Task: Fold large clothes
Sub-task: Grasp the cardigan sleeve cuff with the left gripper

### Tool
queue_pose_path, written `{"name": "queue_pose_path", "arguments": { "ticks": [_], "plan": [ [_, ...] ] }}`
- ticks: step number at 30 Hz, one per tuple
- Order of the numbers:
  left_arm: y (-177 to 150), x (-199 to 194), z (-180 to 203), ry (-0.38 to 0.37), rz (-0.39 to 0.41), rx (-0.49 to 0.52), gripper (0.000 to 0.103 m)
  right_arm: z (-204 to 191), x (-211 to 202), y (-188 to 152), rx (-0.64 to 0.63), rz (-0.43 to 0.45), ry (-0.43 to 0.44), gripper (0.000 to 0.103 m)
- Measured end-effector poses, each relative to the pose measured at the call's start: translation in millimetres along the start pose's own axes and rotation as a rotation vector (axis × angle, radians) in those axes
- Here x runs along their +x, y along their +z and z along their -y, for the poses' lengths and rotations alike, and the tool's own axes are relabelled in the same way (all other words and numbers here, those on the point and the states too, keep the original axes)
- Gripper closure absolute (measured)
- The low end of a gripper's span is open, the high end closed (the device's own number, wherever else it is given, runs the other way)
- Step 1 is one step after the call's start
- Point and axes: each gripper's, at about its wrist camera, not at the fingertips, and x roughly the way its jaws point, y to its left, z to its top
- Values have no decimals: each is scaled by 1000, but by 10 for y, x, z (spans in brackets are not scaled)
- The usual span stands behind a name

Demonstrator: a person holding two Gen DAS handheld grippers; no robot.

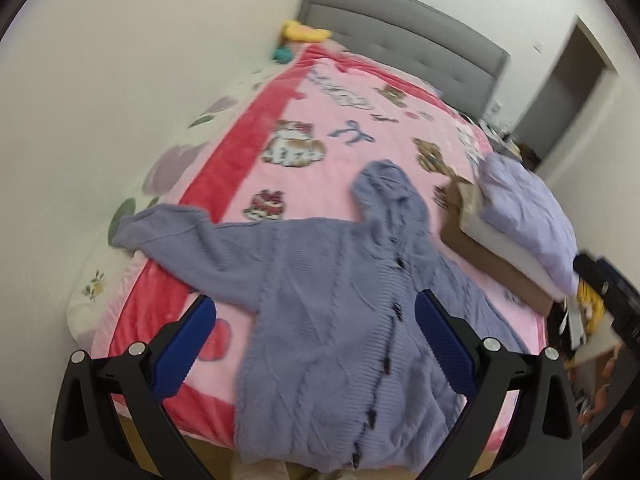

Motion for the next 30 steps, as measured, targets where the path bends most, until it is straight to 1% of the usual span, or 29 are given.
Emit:
{"name": "queue_pose_path", "arguments": {
  "ticks": [2, 3, 5, 6, 7, 8, 9, 11, 12, 13, 14, 15, 16, 17, 18, 19, 20, 23, 24, 25, 26, 27, 28, 30],
  "plan": [
    [44, 151, -330, -15, -1, -39, 5, -167, 247, 24, 20, -82, 44, 8],
    [69, 234, -539, -10, 20, -52, 5, -258, 392, 23, 67, -119, 53, 8],
    [125, 406, -960, 16, 64, -59, 5, -379, 607, 6, 144, -159, 79, 8],
    [159, 482, -1123, 14, 69, -62, 5, -458, 732, -17, 182, -181, 94, 8],
    [198, 597, -1348, -3, 77, -70, 5, -575, 883, -54, 202, -216, 87, 8],
    [241, 695, -1511, -7, 70, -75, 5, -702, 1004, -102, 203, -247, 61, 8],
    [301, 893, -1796, 3, 50, -90, 5, -831, 1115, -147, 194, -264, 46, 8],
    [347, 1155, -2130, 49, 25, -112, 5, -1122, 1392, -235, 156, -317, 11, 8],
    [381, 1334, -2376, 63, 9, -134, 5, -1262, 1522, -279, 140, -340, 1, 8],
    [413, 1528, -2640, 56, 3, -158, 5, -1359, 1609, -311, 127, -351, -1, 8],
    [419, 1632, -2780, 63, -1, -175, 5, -1454, 1709, -352, 108, -362, -8, 8],
    [448, 1858, -3054, 68, -20, -216, 5, -1593, 1819, -393, 81, -372, -21, 8],
    [451, 1984, -3226, 37, -28, -240, 5, -1660, 1889, -413, 66, -373, -30, 8],
    [449, 2173, -3480, -9, -42, -287, 6, -1748, 1979, -430, 47, -380, -31, 8],
    [441, 2272, -3614, -7, -53, -315, 6, -1861, 2060, -451, 36, -391, -19, 8],
    [430, 2400, -3787, -16, -67, -354, 6, -1904, 2110, -454, 39, -389, -5, 8],
    [422, 2538, -3991, -56, -76, -406, 6, -1970, 2150, -439, 44, -375, 17, 8],
    [394, 2736, -4313, -109, -85, -515, 6, -2170, 2141, -336, 34, -264, 66, 8],
    [377, 2832, -4418, -151, -106, -571, 6, -2195, 2132, -305, 34, -228, 82, 8],
    [357, 2915, -4490, -194, -122, -621, 6, -2240, 2117, -274, 30, -182, 145, 8],
    [335, 2971, -4521, -218, -132, -650, 6, -2295, 2133, -251, 9, -165, 177, 8],
    [322, 3066, -4557, -238, -145, -673, 6, -2335, 2161, -232, -13, -164, 176, 8],
    [310, 3135, -4577, -255, -150, -688, 6, -2387, 2204, -220, -47, -171, 193, 8],
    [280, 3254, -4612, -274, -159, -727, 6, -2437, 2269, -198, -73, -181, 198, 8]
  ]
}}
